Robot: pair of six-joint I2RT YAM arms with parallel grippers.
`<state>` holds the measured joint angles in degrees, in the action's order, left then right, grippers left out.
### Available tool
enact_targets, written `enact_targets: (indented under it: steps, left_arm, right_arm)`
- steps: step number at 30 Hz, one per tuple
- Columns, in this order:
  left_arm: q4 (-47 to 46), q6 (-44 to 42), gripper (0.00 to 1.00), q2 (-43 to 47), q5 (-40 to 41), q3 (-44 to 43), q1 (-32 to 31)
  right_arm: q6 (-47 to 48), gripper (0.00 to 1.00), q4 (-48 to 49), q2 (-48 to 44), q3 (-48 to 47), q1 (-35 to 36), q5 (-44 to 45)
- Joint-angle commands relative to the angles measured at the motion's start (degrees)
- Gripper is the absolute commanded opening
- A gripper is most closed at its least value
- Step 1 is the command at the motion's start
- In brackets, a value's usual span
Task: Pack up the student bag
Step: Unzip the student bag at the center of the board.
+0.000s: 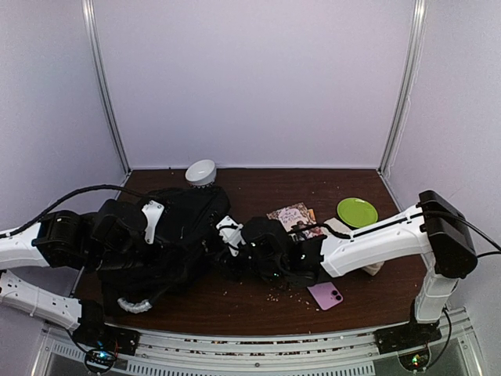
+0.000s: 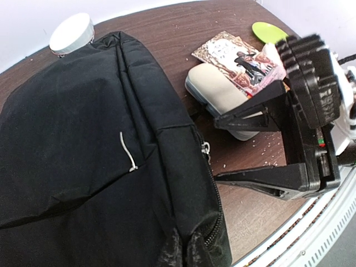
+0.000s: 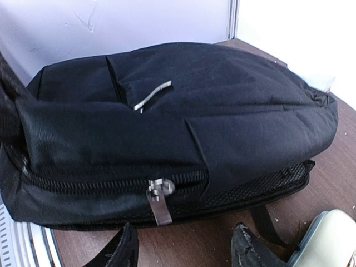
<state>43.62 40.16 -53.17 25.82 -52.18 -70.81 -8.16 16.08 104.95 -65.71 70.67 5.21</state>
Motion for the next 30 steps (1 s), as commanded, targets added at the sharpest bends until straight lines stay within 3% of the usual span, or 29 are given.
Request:
enact_targets:
  steps: [1,11,30]
  left_arm:
    - [-5.19,-0.85,0.00,0.61,-0.18,-3.09,0.14]
    - [-5.25,-0.61,0.00,0.47,-0.56,-3.36,0.14]
    - [-5.16,-0.13,0.00,1.24,-0.18,-2.41,0.15]
  right_arm:
    - [2.27,0.57,-0.48,1.72,-4.24,0.65,3.16]
    - [2.78,0.50,-1.13,3.66,-6.64,0.78,5.31]
    - [3.01,0.13,-1.84,4.34,-8.64,0.78,5.90]
